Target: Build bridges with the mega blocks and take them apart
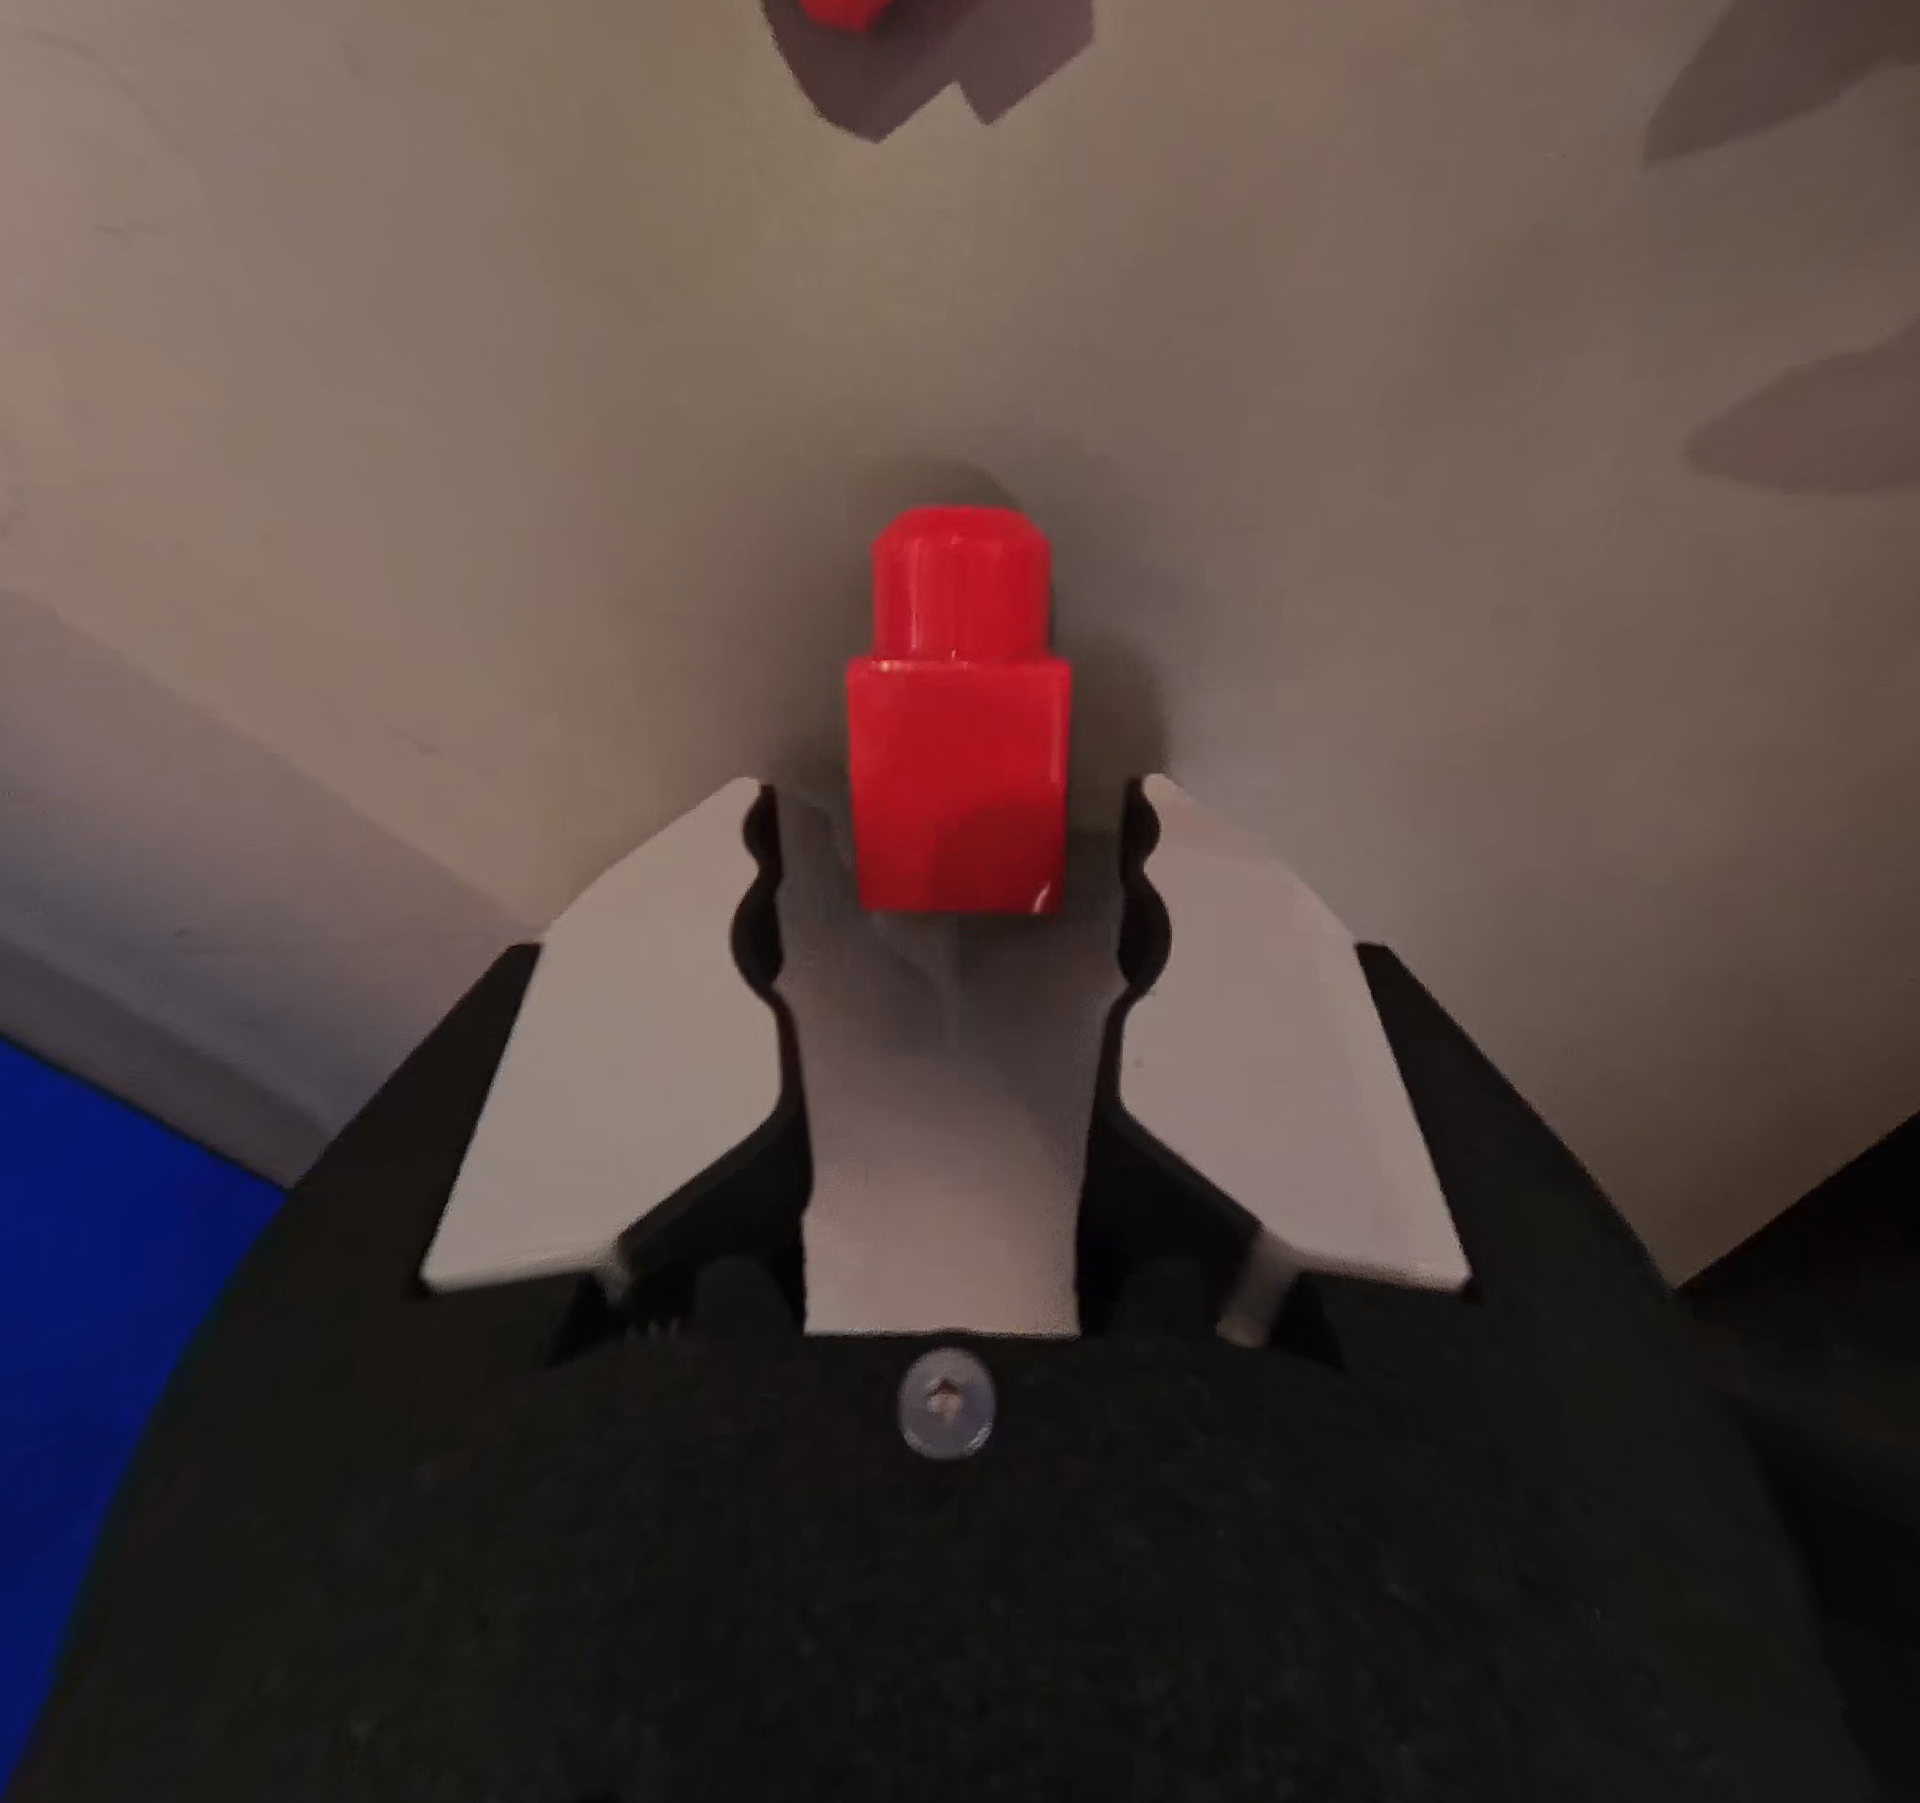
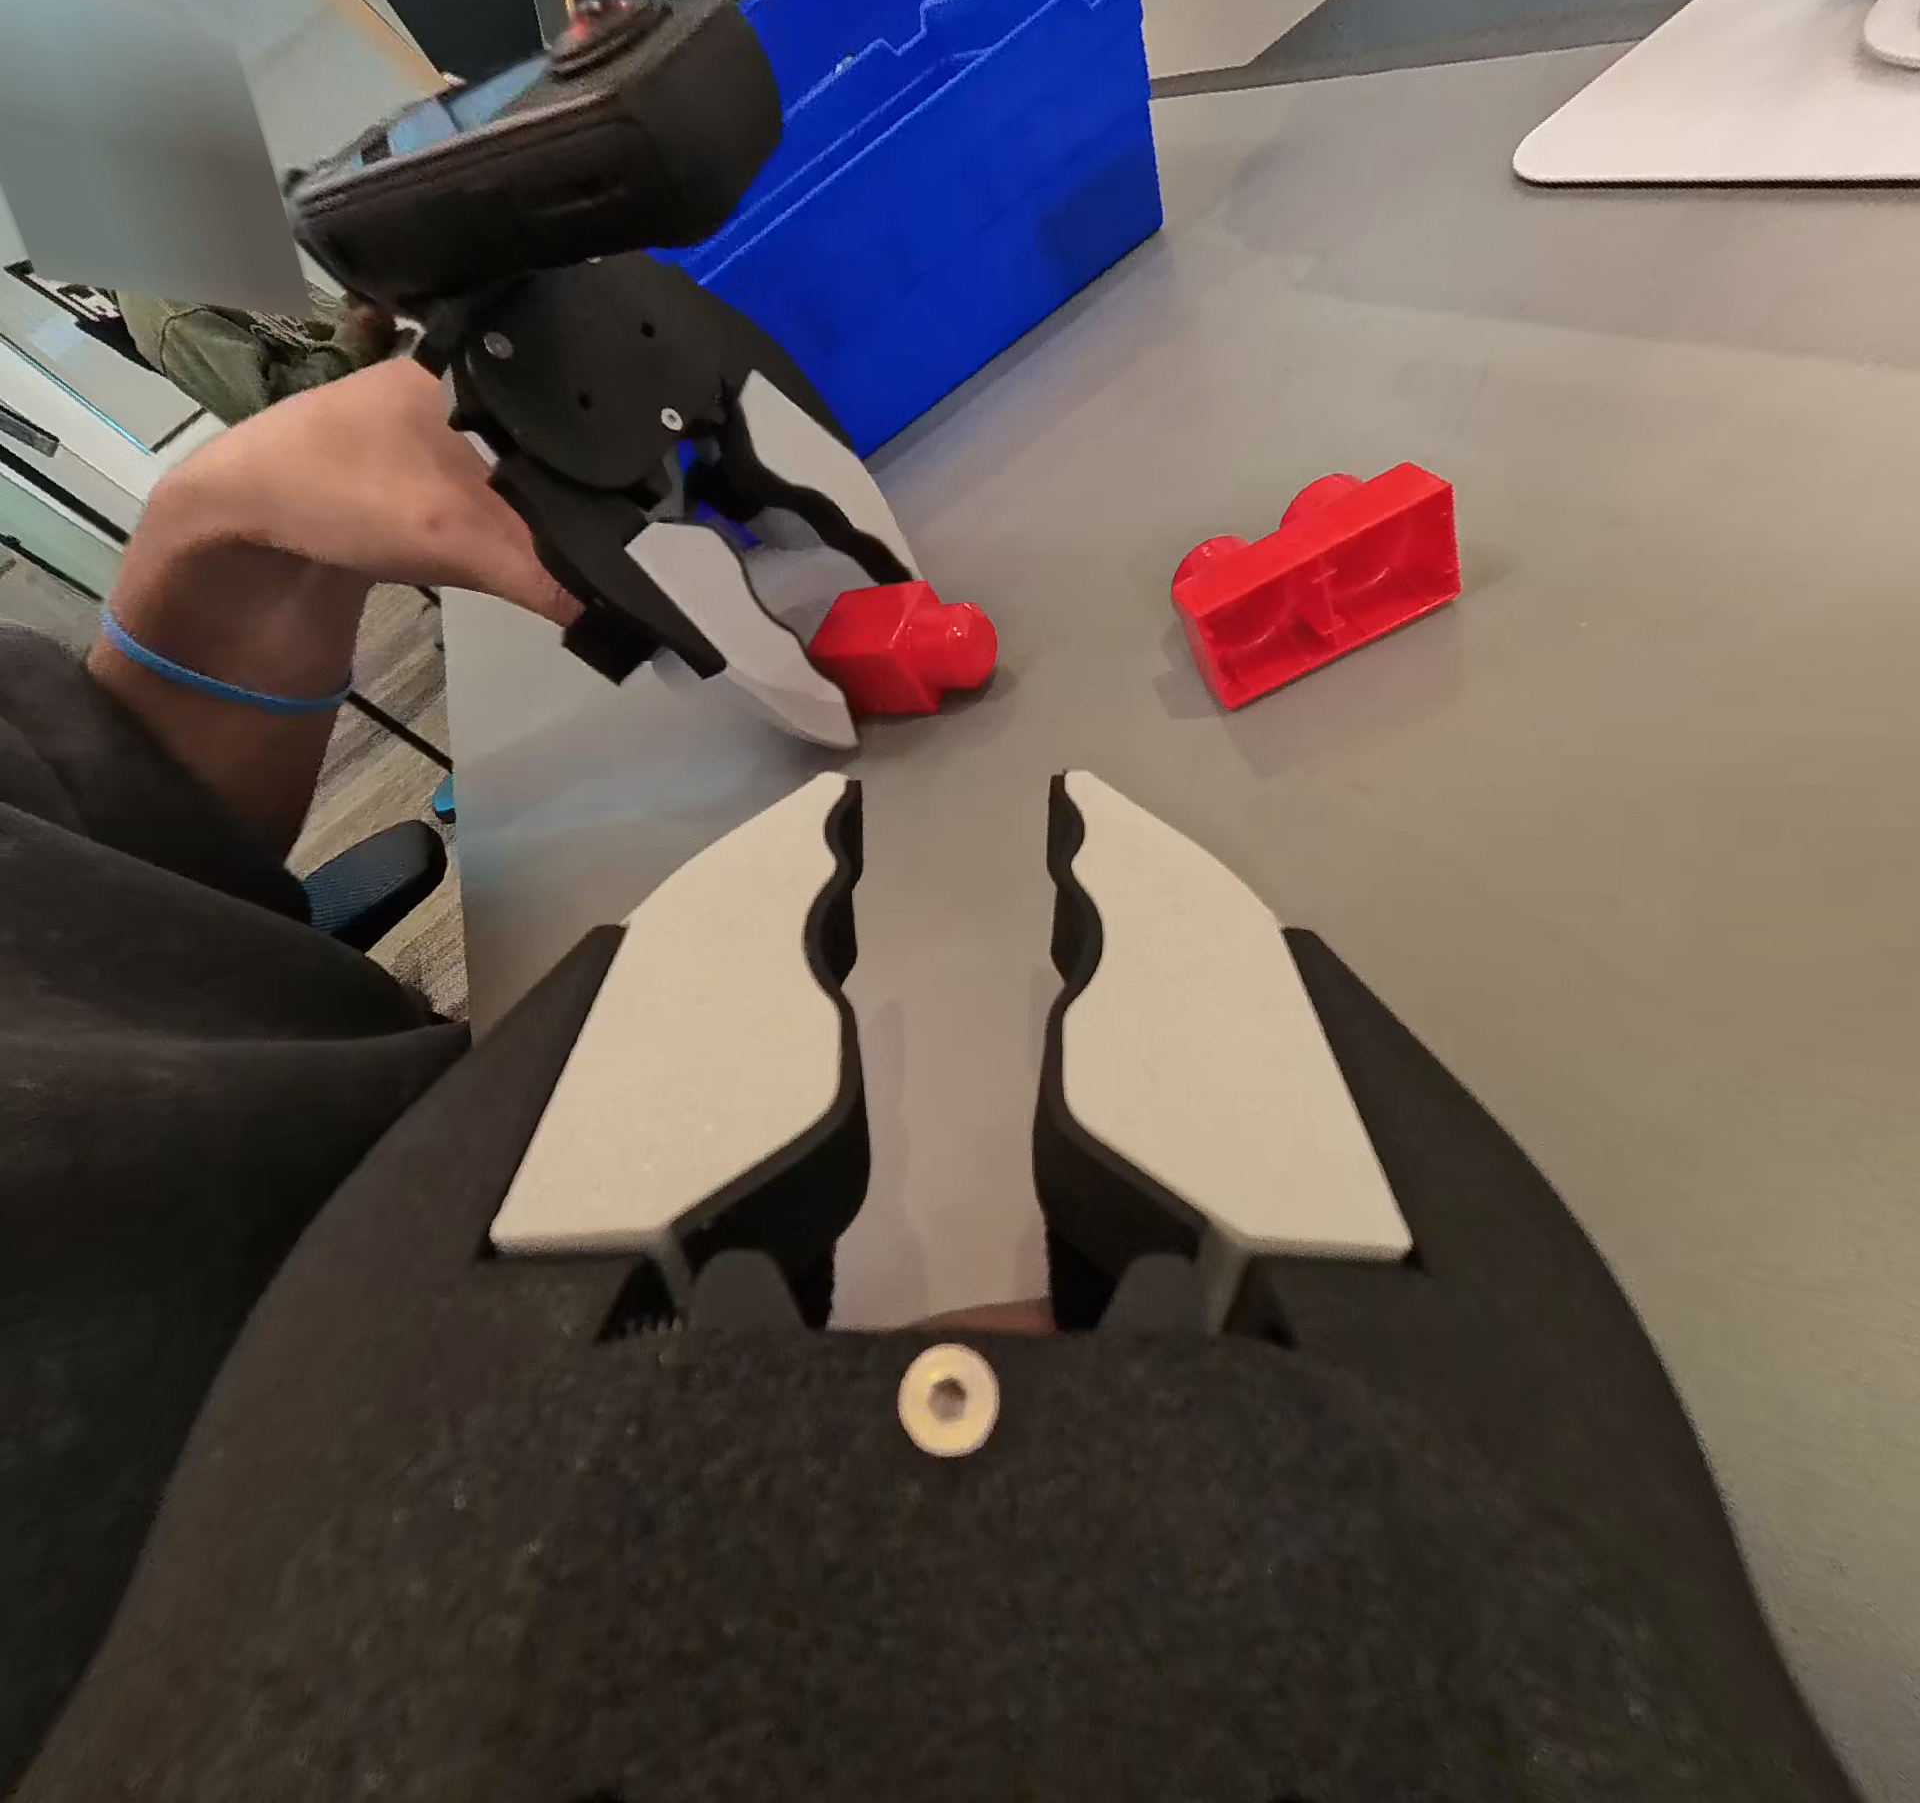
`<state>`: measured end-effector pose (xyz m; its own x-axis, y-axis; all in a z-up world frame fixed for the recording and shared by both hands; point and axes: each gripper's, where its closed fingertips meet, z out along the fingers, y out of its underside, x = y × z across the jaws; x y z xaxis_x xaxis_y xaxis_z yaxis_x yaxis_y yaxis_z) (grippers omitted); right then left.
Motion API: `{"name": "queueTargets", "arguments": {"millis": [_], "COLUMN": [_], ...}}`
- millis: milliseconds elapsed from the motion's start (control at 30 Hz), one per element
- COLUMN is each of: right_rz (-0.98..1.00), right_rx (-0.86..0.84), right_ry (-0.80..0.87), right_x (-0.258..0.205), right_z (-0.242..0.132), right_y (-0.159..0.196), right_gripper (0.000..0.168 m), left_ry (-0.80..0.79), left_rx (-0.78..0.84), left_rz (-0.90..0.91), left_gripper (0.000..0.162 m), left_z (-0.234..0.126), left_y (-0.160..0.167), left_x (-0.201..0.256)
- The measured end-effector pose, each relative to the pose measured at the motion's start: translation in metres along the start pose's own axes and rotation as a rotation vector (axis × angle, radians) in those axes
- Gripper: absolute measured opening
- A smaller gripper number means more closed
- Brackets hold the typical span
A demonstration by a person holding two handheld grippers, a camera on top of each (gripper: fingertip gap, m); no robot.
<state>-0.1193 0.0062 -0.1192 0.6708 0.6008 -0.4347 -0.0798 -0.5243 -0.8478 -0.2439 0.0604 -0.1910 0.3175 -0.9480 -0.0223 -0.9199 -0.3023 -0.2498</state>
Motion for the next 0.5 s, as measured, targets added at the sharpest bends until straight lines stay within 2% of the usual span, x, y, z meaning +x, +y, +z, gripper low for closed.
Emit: {"name": "queueTargets", "arguments": {"millis": [100, 200, 300, 400, 500], "right_rz": [0.002, 0.008, 0.015, 0.025, 0.013], "right_rx": [-0.003, -0.005, -0.008, -0.021, -0.035], "right_ry": [0.003, 0.005, -0.001, -0.016, -0.014], "right_x": [0.001, 0.003, 0.003, 0.001, 0.000], "right_z": [0.000, 0.000, 0.002, 0.005, 0.007], "right_y": [0.000, 0.001, 0.001, 0.004, 0.006], "right_gripper": [0.034, 0.034, 0.034, 0.034, 0.034], "left_ry": [-0.051, -0.086, -0.146, -0.277, -0.240], "left_rx": [0.034, 0.172, 0.251, 0.156, 0.115], "left_rz": [-0.044, -0.185, -0.406, -0.599, -0.720], "left_gripper": [0.070, 0.072, 0.073, 0.080, 0.076], "left_z": [-0.023, -0.079, -0.127, -0.136, -0.121], "left_y": [0.011, 0.031, 0.076, 0.137, 0.158], "left_x": [-0.006, -0.018, -0.052, -0.103, -0.131]}}
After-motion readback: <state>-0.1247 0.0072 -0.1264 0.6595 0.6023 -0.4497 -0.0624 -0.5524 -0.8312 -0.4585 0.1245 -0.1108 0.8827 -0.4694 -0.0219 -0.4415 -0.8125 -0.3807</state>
